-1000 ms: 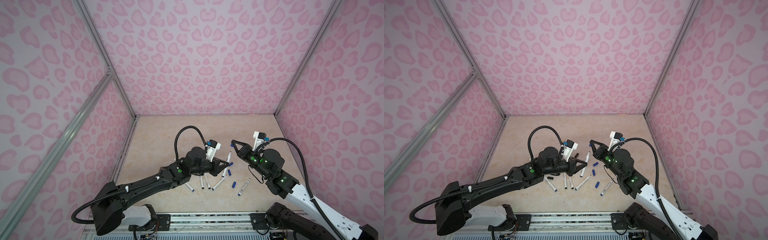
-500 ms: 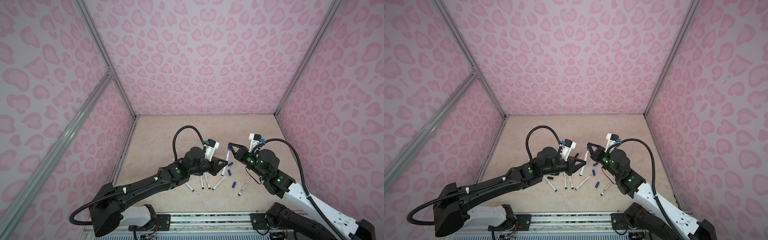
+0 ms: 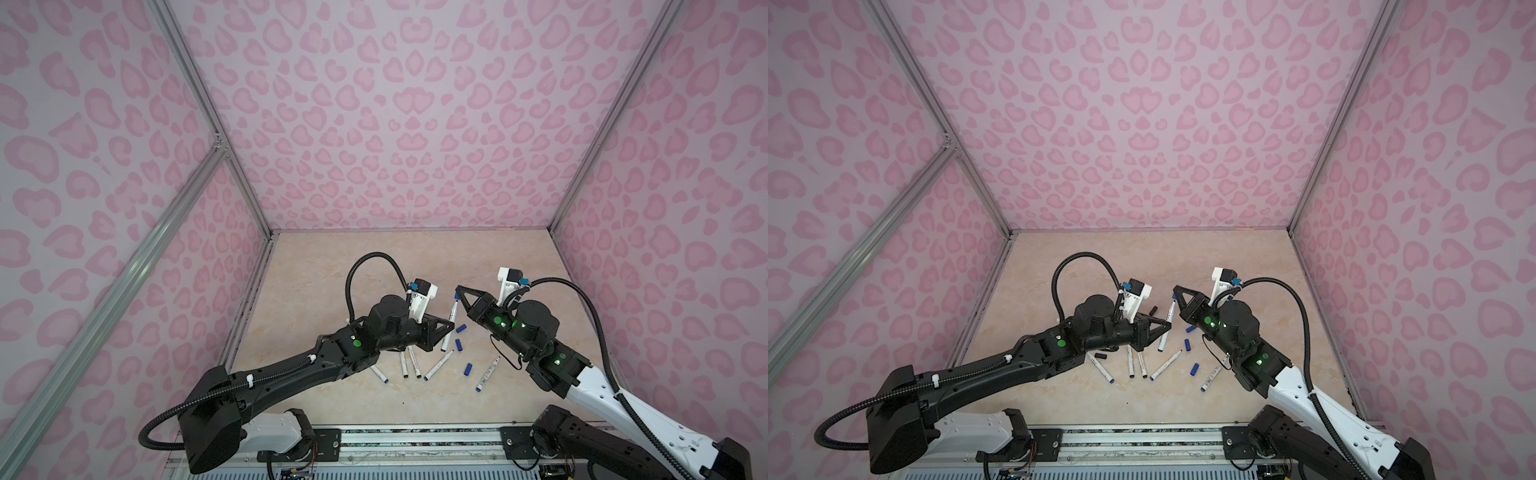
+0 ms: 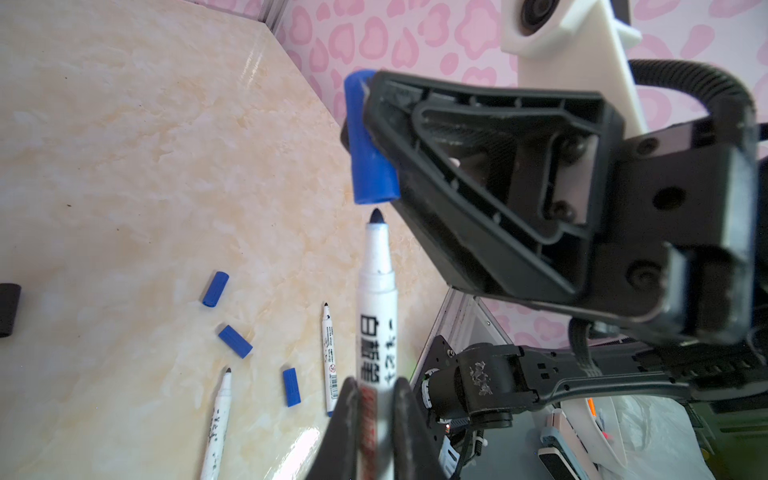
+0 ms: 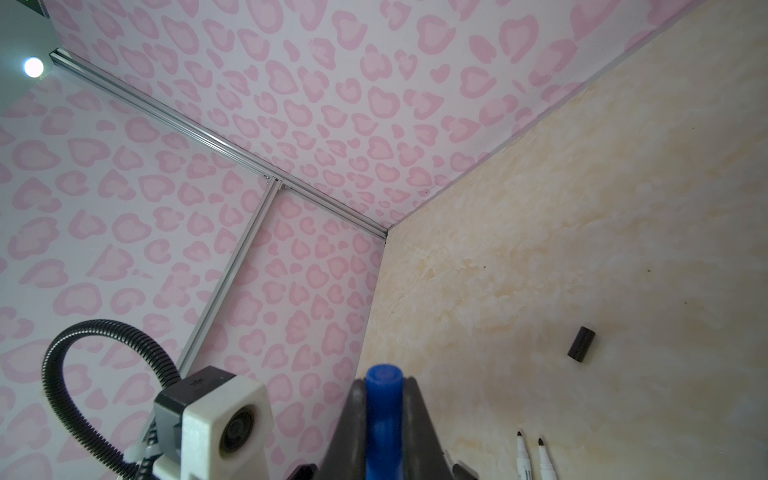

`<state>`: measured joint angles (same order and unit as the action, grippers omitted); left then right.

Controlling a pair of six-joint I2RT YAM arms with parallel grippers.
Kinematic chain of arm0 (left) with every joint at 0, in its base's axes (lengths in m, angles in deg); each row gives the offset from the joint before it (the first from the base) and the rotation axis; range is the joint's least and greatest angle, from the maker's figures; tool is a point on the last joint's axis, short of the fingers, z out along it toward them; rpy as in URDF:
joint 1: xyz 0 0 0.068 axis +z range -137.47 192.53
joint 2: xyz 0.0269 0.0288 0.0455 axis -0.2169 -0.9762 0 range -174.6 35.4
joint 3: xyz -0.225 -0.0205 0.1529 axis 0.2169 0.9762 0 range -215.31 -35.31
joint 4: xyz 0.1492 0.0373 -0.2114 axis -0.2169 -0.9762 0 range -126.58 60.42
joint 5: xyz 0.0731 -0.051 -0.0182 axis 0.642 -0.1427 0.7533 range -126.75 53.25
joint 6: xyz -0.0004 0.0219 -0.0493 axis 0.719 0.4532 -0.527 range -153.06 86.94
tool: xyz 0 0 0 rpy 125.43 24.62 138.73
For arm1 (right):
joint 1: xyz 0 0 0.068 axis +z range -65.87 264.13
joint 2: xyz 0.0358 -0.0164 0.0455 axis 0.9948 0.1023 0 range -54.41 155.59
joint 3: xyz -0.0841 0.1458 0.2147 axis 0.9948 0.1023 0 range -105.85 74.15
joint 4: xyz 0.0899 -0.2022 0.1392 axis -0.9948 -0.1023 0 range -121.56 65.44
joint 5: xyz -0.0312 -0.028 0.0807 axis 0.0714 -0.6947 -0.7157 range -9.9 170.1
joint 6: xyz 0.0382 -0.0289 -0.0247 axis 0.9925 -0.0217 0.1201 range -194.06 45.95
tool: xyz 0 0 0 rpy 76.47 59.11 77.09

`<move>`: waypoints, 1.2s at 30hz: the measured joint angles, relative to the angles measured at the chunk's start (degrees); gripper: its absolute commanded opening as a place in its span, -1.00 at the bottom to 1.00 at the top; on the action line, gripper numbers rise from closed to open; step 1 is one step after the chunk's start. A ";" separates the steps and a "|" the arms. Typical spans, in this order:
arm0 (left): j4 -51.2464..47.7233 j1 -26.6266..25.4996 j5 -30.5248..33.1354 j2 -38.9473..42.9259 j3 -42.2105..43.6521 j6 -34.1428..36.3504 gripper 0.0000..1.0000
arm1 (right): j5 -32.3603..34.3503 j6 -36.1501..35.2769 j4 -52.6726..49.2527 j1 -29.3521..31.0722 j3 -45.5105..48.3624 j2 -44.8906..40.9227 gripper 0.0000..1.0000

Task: Insert the pens into the pen caps
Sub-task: 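Move the right gripper's blue cap toward the marker tip in the left gripper, then push the blue cap onto the marker tip with the right gripper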

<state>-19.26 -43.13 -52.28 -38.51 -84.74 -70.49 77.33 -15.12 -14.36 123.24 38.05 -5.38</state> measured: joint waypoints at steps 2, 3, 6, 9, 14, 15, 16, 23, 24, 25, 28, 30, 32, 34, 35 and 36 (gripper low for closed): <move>0.02 0.00 0.00 0.07 0.15 0.00 -0.92 | 0.22 -0.02 0.00 -0.02 0.00 -0.07 -0.80; -0.02 0.00 0.11 0.15 0.22 0.00 -0.92 | 0.20 -0.02 0.00 0.00 0.00 -0.09 -0.80; 0.02 0.00 0.26 0.46 0.24 0.00 -0.92 | 0.15 -0.02 -0.02 0.09 0.00 -0.04 -0.80; 0.02 0.00 0.42 0.55 0.24 0.00 -0.92 | 0.11 -0.02 0.00 0.15 0.00 0.24 -0.80; 0.00 0.00 0.42 0.52 0.24 0.00 -0.93 | -0.28 0.00 0.09 0.31 0.04 0.87 -0.81; 0.00 0.00 0.42 0.52 0.24 0.00 -0.92 | -0.28 0.00 0.11 0.46 0.07 0.96 -0.81; 0.00 0.00 0.46 0.52 0.24 0.00 -0.92 | -0.35 0.00 0.11 0.61 0.07 1.01 -0.81; -0.92 0.00 1.92 0.46 0.13 -0.02 -0.92 | 0.22 -0.02 0.39 2.08 0.44 0.70 -0.81; -1.01 0.02 2.01 0.31 0.04 0.00 -0.92 | 0.22 -0.04 0.37 2.23 0.57 0.68 -0.81; -1.07 0.07 2.01 0.20 -0.11 0.00 -0.92 | 0.31 -0.02 0.28 2.32 0.66 0.68 -0.81; -1.22 0.11 2.01 -0.02 -0.39 -0.02 -0.92 | 0.83 -0.04 0.20 2.49 0.79 0.68 -0.81; -1.27 0.20 2.01 -0.02 -0.39 -0.04 -0.93 | 0.83 -0.07 0.20 2.51 0.92 0.68 -0.81; -1.33 0.26 2.01 0.00 -0.42 -0.04 -0.92 | 1.16 -0.09 0.20 2.56 1.11 0.68 -0.81; -1.51 0.46 2.01 0.00 -0.42 -0.04 -0.92 | 1.27 -0.07 0.22 2.56 1.44 0.68 -0.81; -1.68 0.55 2.01 0.00 -0.42 -0.04 -0.92 | 1.27 -0.07 0.28 2.56 1.70 0.68 -0.81; -1.90 0.61 1.97 0.00 -0.42 -0.04 -0.92 | 1.25 -0.09 0.39 2.56 1.84 0.68 -0.81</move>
<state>-21.16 -42.52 -50.32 -38.51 -85.15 -70.54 78.58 -15.21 -13.97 125.80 39.89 -4.70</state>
